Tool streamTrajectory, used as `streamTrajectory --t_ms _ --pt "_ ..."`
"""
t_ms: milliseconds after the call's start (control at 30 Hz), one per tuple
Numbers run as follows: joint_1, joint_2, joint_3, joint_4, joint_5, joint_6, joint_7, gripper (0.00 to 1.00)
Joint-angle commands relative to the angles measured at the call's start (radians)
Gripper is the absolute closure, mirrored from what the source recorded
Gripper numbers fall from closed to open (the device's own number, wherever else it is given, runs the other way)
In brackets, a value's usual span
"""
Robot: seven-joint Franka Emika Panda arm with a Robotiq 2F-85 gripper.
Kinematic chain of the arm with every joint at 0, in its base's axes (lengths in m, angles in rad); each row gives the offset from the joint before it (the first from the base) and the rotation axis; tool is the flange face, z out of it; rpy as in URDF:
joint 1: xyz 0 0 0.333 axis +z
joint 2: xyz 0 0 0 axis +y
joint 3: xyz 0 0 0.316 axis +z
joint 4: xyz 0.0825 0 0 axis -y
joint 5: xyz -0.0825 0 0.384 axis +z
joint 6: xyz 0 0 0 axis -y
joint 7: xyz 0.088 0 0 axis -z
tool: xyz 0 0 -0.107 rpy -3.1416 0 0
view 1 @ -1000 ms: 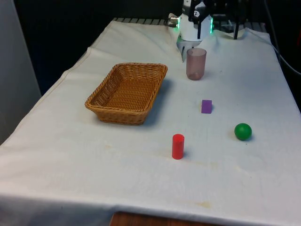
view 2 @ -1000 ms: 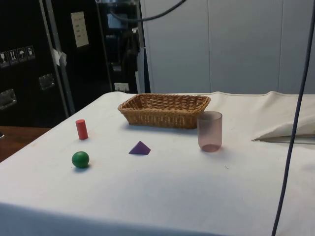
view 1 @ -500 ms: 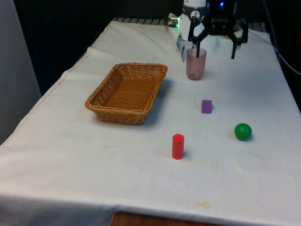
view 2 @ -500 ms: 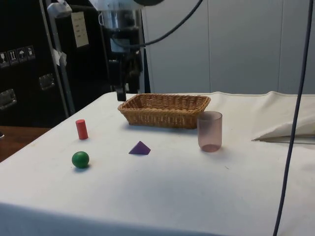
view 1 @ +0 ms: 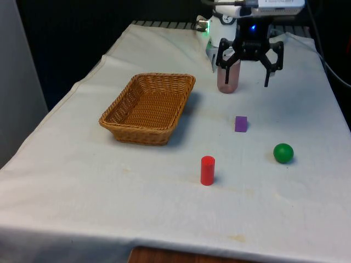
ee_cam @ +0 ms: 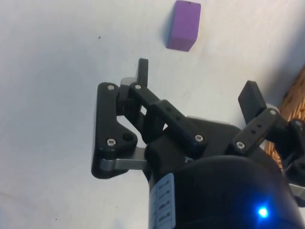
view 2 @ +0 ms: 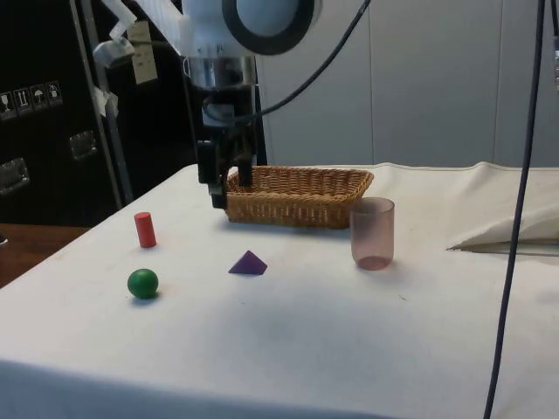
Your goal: Pick up the triangular block and place it into the basket.
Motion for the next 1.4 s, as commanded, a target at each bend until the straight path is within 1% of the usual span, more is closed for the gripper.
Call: streamTrajectory --t_ms 0,167,200,233,400,467,500,533,633,733,767,833,1000,1033,1067,1267,1300,1367 --pt "0.001 0.008 -0.003 -0.006 -0.002 0.021 0.010 0.00" --pt "0.000 0.038 -0.004 -0.005 0.000 0.043 0.032 0.00" --pt "-0.001 0.036 -0.002 -0.002 0.000 0.029 0.025 0.00" --pt "0.000 0.044 -0.003 -0.005 0.000 0.047 0.036 0.00" --pt "0.003 0.067 0.002 -0.003 0.001 0.061 0.061 0.00" --pt "0.003 0.075 0.005 -0.002 0.000 0.066 0.067 0.00" --pt "0.000 0.068 0.005 -0.002 0.000 0.053 0.059 0.00" --pt "0.002 0.078 0.007 -0.002 0.000 0.068 0.068 0.00" --pt "0.003 0.087 0.009 0.000 -0.003 0.072 0.070 0.00" --pt "0.003 0.094 0.012 -0.001 -0.009 0.073 0.060 0.00" --pt "0.001 0.091 0.013 0.001 -0.003 0.062 0.060 0.00" --pt "0.003 0.097 0.014 -0.003 -0.011 0.075 0.051 0.00" --pt "0.001 0.113 0.017 -0.003 -0.011 0.081 0.008 0.00" --pt "0.001 0.109 0.016 0.000 -0.008 0.065 0.011 0.00" --pt "0.000 0.119 0.018 -0.002 -0.010 0.085 -0.007 0.00" --pt "-0.002 0.135 0.015 -0.001 -0.007 0.097 -0.038 0.00" --pt "0.000 0.133 0.013 0.000 -0.008 0.086 -0.034 0.00" --pt "-0.002 0.142 0.013 0.002 -0.007 0.100 -0.045 0.00"
